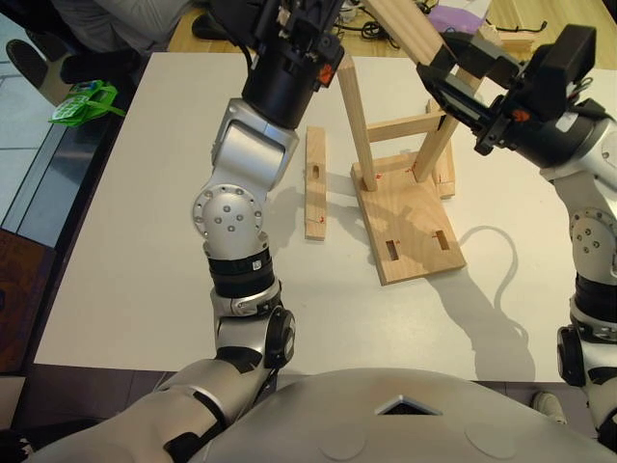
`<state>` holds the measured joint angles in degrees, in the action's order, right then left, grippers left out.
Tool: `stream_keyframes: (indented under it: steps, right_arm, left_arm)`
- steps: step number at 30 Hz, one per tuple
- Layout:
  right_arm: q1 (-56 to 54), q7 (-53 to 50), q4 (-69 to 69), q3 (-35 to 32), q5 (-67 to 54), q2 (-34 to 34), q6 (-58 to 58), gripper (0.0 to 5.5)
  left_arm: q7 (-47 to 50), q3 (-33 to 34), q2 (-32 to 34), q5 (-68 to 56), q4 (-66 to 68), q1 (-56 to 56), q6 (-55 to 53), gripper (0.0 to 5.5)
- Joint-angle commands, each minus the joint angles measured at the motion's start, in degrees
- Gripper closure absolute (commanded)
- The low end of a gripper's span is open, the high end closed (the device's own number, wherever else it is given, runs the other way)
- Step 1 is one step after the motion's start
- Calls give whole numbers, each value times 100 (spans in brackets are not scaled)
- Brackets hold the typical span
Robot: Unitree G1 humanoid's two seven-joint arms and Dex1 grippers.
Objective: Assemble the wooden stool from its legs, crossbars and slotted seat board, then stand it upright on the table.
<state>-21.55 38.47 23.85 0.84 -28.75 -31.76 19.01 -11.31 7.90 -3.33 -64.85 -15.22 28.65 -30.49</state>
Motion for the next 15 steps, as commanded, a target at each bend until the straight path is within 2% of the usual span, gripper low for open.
stream_keyframes:
  steps: [1,4,13,14,15]
  right_arm:
    - [-174,37,-65,-37,103,54,-89,418]
    - [-252,42,-107,27,175,126,-158,418]
    - [-271,238,-222,56,543,101,-444,418]
    - [-266,260,-263,57,607,87,-504,382]
    - [-264,280,-298,59,654,79,-548,371]
  left_arm:
    - [125,23,-32,-203,9,61,-132,468]
    - [250,0,-38,-297,47,70,-217,507]
    - [476,35,-49,-465,-34,119,-253,509]
    - [495,41,-47,-494,-46,130,-254,509]
    - [510,48,-43,-511,-49,141,-251,509]
